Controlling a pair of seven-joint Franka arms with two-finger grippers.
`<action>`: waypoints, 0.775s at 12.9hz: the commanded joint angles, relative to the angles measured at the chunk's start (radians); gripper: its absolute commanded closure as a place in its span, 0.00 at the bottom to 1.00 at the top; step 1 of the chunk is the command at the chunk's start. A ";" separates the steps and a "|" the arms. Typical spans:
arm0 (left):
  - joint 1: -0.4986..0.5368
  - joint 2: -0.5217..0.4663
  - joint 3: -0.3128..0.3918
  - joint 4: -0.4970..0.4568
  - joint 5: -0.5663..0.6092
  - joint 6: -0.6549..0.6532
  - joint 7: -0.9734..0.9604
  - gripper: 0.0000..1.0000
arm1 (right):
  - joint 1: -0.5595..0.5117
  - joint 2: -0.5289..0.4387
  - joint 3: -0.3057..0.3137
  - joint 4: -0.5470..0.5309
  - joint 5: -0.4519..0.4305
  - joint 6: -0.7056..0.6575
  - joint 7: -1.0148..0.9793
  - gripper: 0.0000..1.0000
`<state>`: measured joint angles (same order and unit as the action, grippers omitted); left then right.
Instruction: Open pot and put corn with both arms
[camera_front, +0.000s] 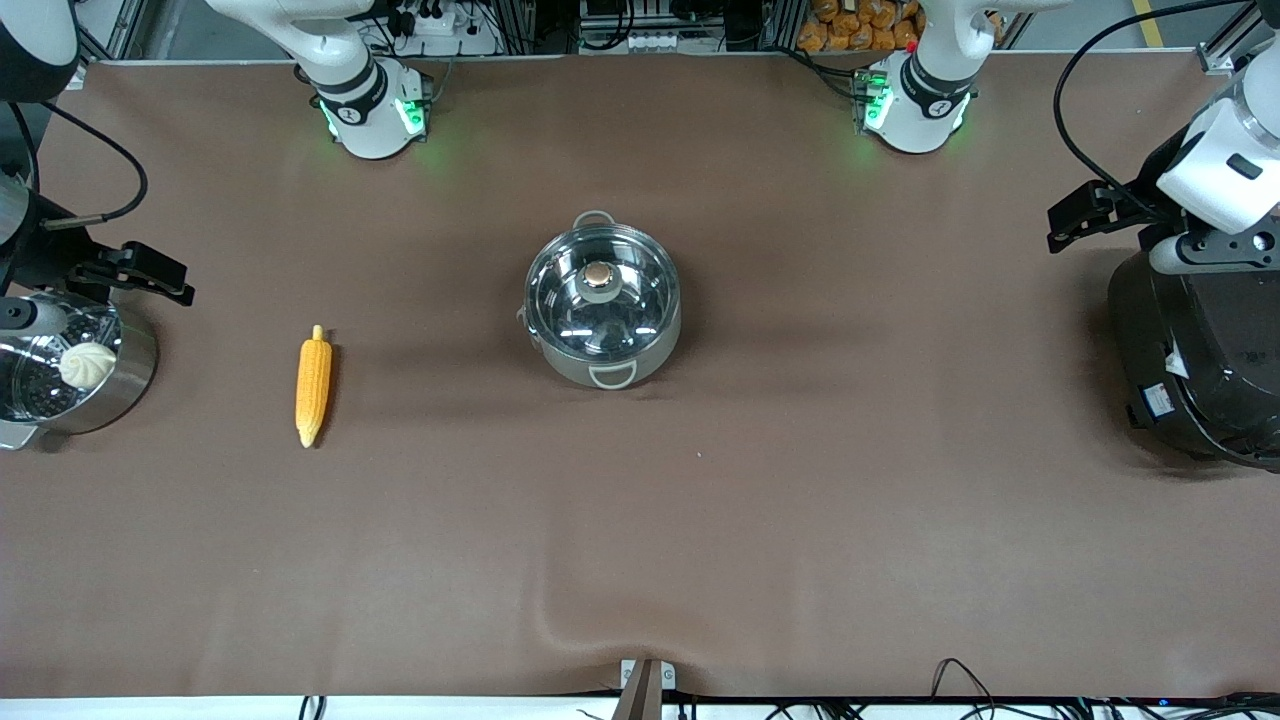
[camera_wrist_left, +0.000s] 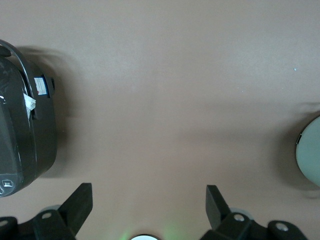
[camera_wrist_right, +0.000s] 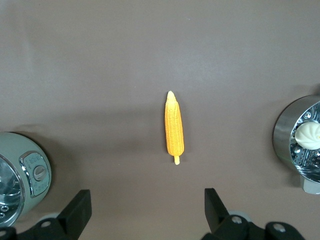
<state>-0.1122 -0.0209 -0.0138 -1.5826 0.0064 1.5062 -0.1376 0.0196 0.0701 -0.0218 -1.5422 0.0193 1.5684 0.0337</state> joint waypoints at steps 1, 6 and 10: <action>0.006 0.007 -0.002 0.023 -0.009 -0.023 0.029 0.00 | -0.006 -0.010 0.006 0.005 0.002 -0.014 0.011 0.00; 0.005 0.029 -0.002 0.030 -0.003 -0.023 0.026 0.00 | -0.007 -0.012 0.005 0.004 0.002 -0.014 0.005 0.00; -0.017 0.041 -0.015 0.027 -0.003 -0.017 0.004 0.00 | -0.024 -0.006 0.003 -0.036 0.002 0.018 0.002 0.00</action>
<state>-0.1145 0.0095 -0.0178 -1.5775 0.0064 1.5036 -0.1376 0.0130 0.0710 -0.0236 -1.5488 0.0193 1.5677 0.0336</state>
